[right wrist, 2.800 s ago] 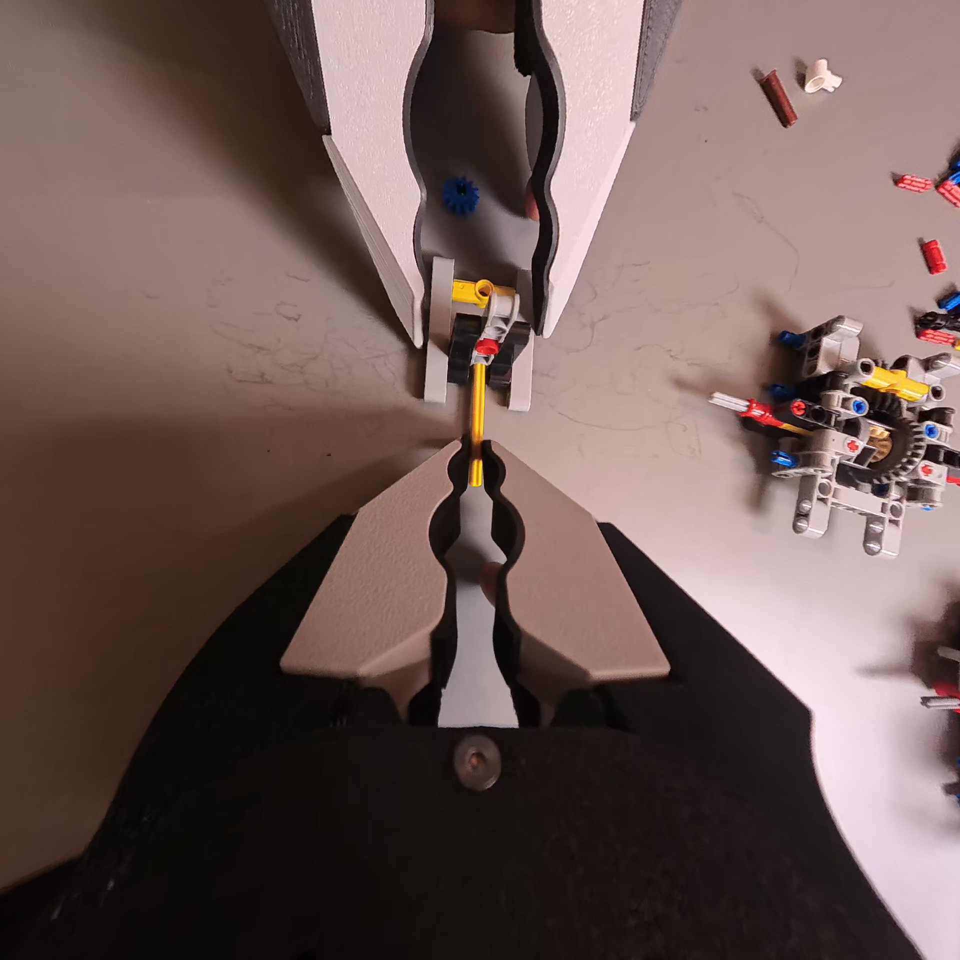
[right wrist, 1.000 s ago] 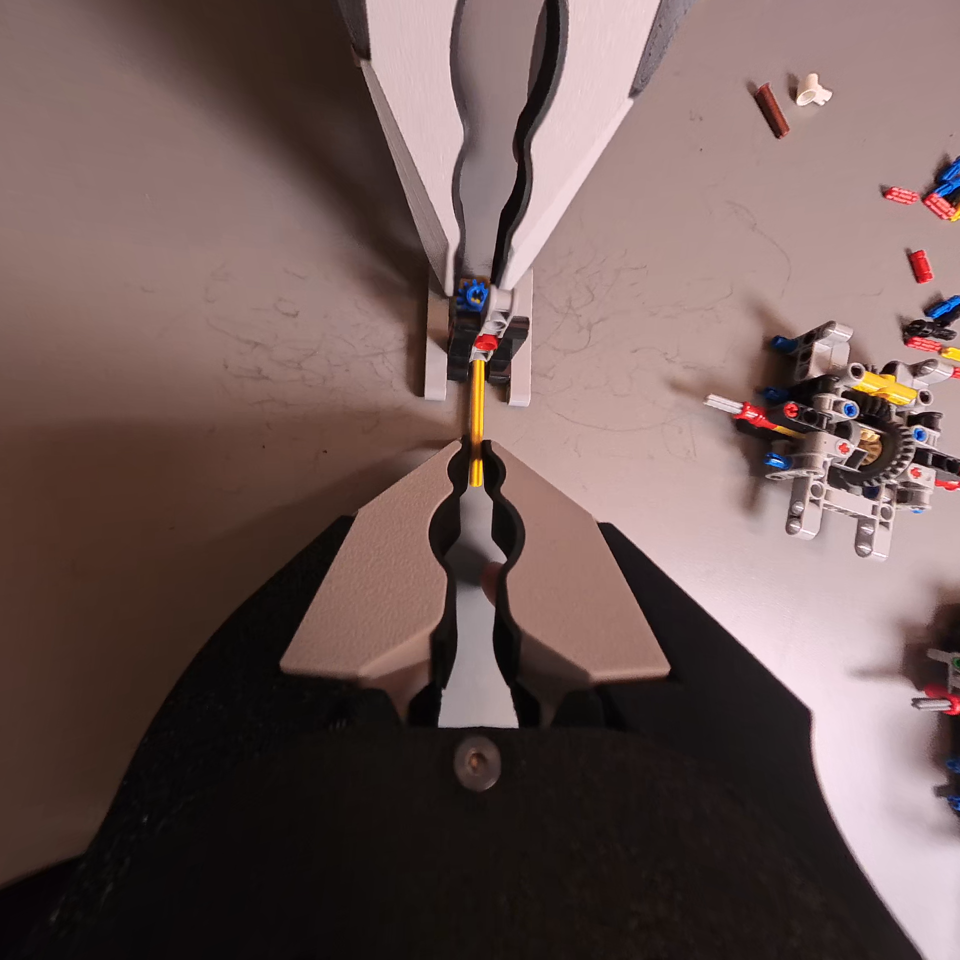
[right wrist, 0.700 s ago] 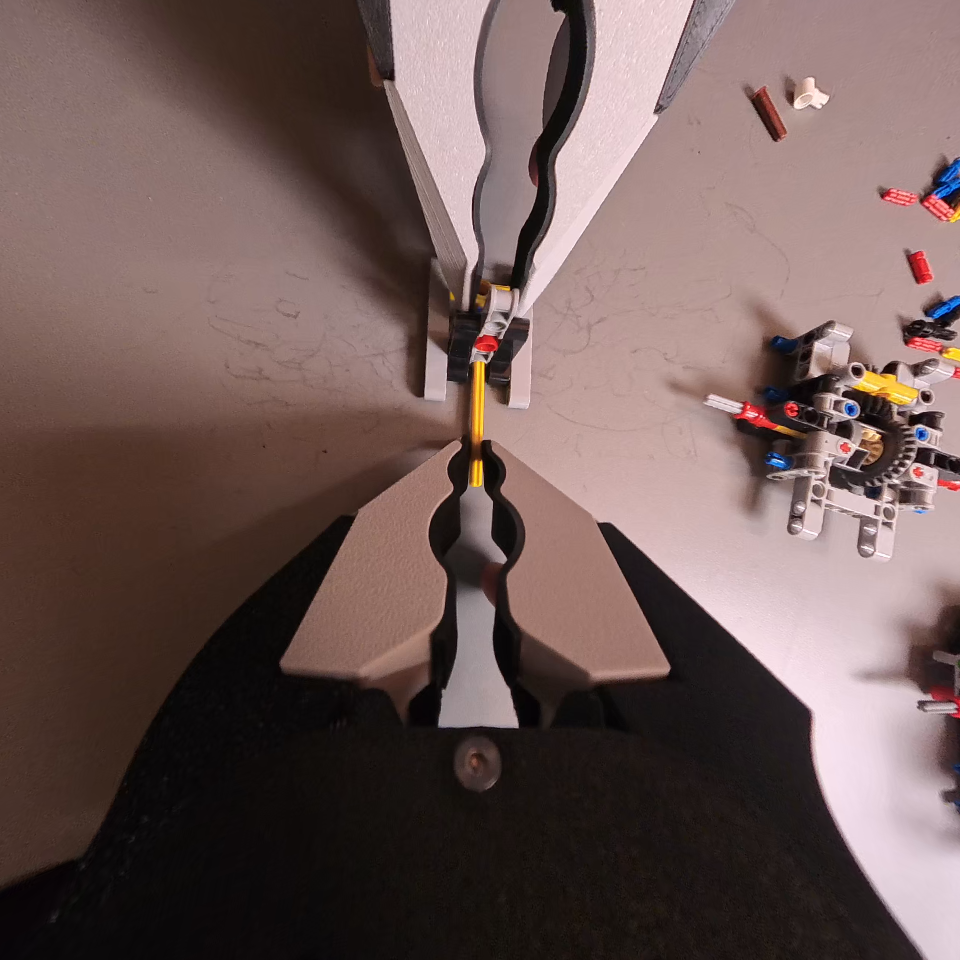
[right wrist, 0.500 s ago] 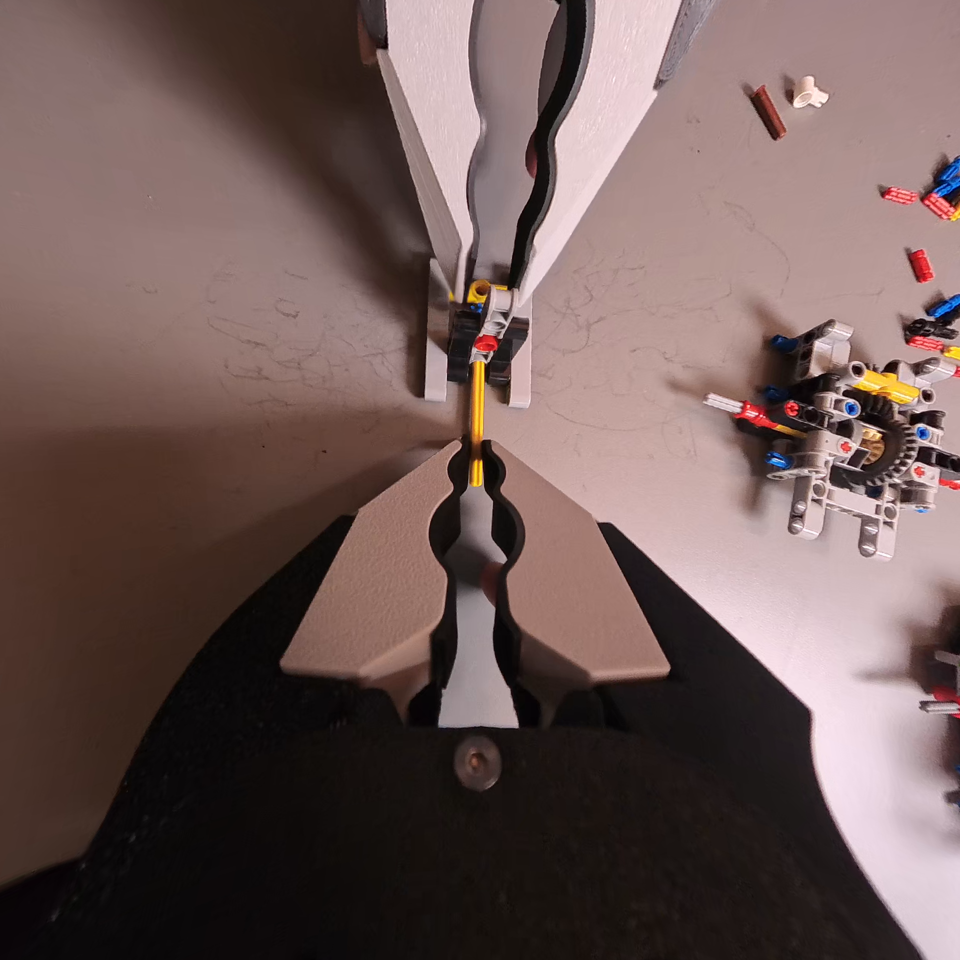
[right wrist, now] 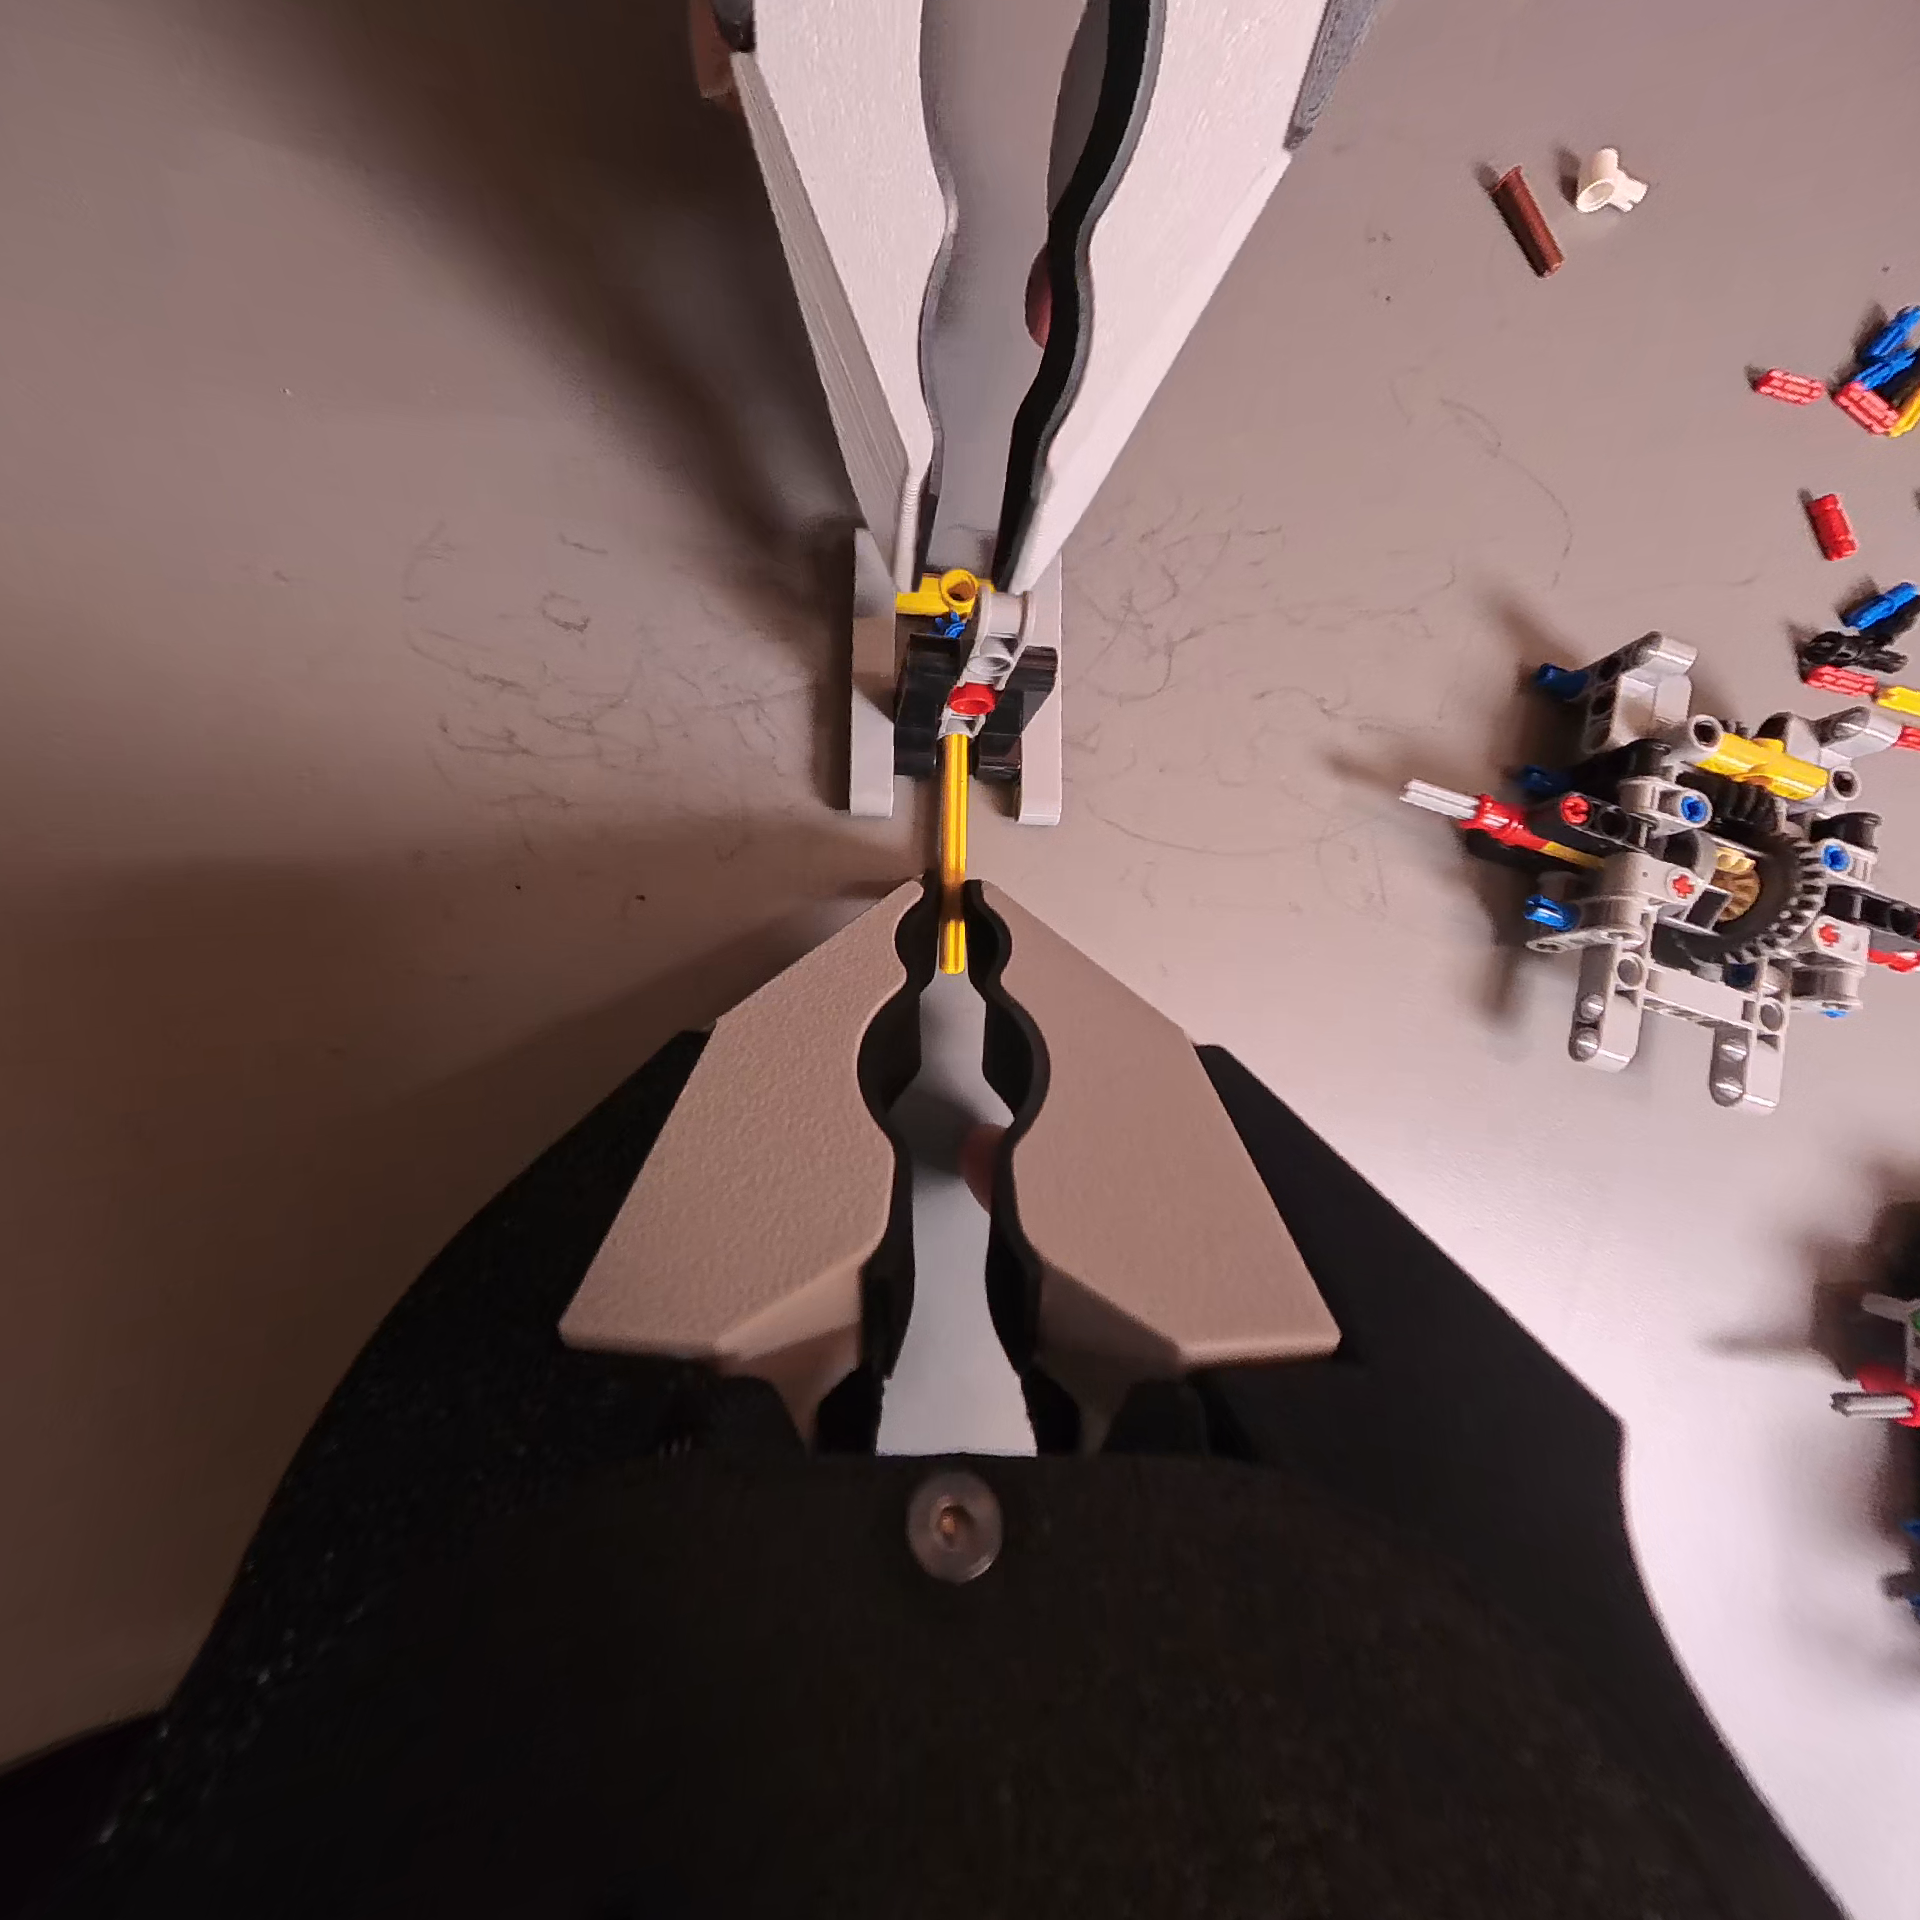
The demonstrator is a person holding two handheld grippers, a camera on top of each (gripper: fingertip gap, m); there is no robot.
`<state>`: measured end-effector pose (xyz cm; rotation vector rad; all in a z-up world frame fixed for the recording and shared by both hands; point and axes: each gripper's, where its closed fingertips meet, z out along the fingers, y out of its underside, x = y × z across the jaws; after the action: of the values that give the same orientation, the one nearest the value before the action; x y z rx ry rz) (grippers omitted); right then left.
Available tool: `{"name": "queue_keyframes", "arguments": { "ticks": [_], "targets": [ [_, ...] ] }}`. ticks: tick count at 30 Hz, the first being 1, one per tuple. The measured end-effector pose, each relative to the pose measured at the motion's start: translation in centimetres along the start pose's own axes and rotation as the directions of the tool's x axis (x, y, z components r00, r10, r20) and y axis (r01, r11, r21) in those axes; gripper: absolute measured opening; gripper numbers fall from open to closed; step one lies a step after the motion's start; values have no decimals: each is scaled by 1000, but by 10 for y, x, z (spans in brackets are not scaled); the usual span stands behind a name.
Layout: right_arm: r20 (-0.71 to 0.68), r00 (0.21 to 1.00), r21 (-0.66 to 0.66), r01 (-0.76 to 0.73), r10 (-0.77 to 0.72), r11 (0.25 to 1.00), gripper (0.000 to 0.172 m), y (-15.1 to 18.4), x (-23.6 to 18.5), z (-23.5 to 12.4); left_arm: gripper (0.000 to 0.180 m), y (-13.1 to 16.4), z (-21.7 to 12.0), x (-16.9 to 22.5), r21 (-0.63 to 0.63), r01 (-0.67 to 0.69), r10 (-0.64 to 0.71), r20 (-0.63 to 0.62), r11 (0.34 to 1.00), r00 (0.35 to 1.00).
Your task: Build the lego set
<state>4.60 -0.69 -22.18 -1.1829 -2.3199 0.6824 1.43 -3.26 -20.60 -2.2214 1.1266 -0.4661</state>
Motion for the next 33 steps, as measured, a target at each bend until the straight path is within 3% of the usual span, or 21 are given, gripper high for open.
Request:
{"name": "queue_keyframes", "arguments": {
  "ticks": [15, 18, 21, 23, 27, 30, 33],
  "targets": [
    [-3, 1000, 1, 6, -6, 1000, 7, 0, -1, -1, 10, 2, 12, -2, -28, -16, 17, 22, 999, 1000],
    [6, 1000, 15, 1, -1, 1000, 13, 0, -1, -4, 10, -2, 4, -6, 35, 0, -1, 41, 999, 999],
    [-23, 1000, 93, 8, -6, 996, 16, -9, 5, -15, 10, -11, -13, -6, 177, 42, -48, 31, 983, 998],
    [-76, 996, 236, 54, -37, 970, 17, -30, 9, -29, 10, -22, -28, -5, 315, 117, -119, -11, 942, 993],
    [-165, 982, 492, 158, -86, 856, 15, -80, 3, -59, 10, -55, -64, 10, 596, 298, -205, -220, 746, 954],
    [-241, 965, 564, 224, -102, 795, 11, -98, 2, -69, 10, -65, -76, 15, 663, 371, -223, -301, 650, 927],
    [-224, 969, 598, 220, -102, 771, 11, -105, -5, -73, 10, -69, -77, 19, 672, 389, -217, -328, 630, 919]
  ]
}}
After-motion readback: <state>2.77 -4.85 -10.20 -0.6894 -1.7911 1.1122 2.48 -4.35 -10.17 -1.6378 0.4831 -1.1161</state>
